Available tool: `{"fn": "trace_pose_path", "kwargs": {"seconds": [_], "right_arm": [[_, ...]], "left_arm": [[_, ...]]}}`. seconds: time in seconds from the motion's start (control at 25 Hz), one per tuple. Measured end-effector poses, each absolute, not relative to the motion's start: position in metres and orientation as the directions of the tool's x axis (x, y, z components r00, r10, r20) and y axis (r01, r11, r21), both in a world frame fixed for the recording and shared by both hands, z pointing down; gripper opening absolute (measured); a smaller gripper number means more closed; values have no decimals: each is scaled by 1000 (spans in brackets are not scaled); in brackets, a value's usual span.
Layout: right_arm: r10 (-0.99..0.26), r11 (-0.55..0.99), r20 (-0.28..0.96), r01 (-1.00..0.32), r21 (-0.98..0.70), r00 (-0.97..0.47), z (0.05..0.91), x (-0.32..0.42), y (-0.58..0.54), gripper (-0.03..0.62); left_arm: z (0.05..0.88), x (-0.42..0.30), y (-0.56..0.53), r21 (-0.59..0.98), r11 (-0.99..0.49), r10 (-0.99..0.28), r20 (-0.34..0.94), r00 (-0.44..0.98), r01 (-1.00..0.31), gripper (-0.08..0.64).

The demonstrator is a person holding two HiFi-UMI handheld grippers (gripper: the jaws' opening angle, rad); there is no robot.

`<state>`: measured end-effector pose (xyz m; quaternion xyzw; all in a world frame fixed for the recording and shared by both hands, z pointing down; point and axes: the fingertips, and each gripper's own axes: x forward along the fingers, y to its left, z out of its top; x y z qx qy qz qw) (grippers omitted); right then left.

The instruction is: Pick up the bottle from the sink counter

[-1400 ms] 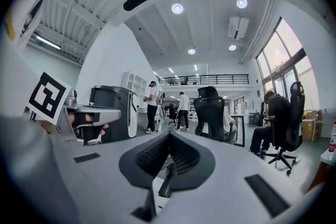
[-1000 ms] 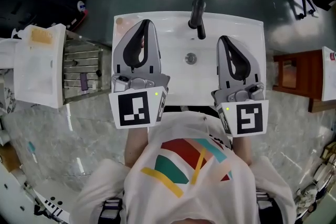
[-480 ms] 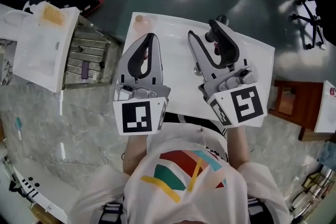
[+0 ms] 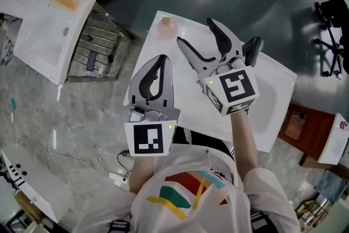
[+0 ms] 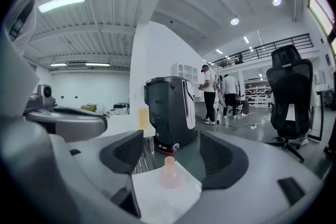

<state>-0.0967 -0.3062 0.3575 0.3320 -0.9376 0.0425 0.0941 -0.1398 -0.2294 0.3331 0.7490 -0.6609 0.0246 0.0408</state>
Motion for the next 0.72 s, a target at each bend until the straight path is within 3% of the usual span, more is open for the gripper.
{"fn": "trace_pose_path", "kwargs": {"seconds": [0.36,0.72], "right_arm": [[-567,795,358,-607,3,-741,439,-150,-345,377],[-505,816,455,-578,-26,-733,504,-184,-359,388]], "left_arm": [[374,-174,-231,51,-57,-983,174,65,-997,18],[406,-199,-234,45,0,-976,218,10,-999,18]]}}
